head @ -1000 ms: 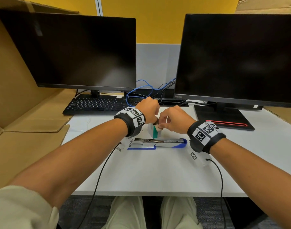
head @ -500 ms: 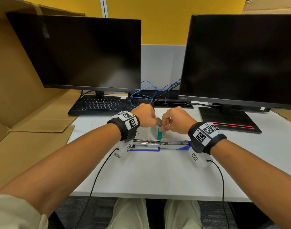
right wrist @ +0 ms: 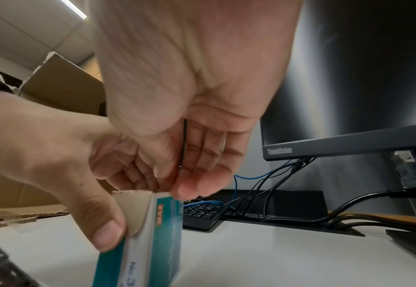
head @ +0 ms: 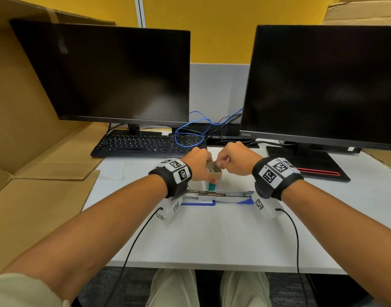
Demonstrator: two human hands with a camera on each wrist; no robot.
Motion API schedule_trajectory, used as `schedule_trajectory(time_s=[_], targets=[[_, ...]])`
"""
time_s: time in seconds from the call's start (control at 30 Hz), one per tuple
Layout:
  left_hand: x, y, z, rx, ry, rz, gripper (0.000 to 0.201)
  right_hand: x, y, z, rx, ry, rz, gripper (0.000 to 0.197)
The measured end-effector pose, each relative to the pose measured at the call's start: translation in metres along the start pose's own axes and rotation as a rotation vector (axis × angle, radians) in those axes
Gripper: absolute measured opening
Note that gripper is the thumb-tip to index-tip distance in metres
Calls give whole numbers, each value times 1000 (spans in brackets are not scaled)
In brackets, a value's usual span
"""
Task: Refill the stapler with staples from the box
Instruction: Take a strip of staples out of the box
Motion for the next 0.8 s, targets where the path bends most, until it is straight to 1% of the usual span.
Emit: schedule_trajectory(time_s=[0.1,0.2,0.27,0.3,0.37,0.43,0.5,0.6,0.67,0.73,0.8], targets=[[3,-1,-1,-15,-20,-7,58,-4,7,9,-32,30,-57,19],[4,-2,-1,-25,-36,-30,52,-9,14,19,-73,93,-117,26],[5,-3,-1,-31,-45,-44,50,-10,15,25,-69,150,-143,26],[5,-4,-1,-30,-50,-46,50,-10,15,28,-58,177,-153,25],[4,-3,0,-30,-58,-45,54,-10,15,30,-44,222,-148,28],[3,-3,0,-36,-65,-48,56,-12,14,31,-36,245,-145,28],[2,-3,0,-30,-71,-70,53,-13,14,31,-32,258,-149,29],[0,-4,-1,-16,-78,-98,48,-13,17,28,-31,304,-131,37],[0,-4,-1,-19,-76,-98,49,-13,17,26,-18,336,-99,40],[1,-4,-1,-25,-72,-107,50,-13,16,24,-8,361,-67,35],[3,-5,-1,-31,-60,-109,48,-15,14,23,-1,380,-85,28]])
Point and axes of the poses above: each hand's wrist, its own z-axis towards the middle knuckle, its own y-axis out of the palm, x = y × z, the point moved 9 cm from there along z, towards the middle knuckle, and after that the axes turned 7 degrees about y, right-handed, at the moved point
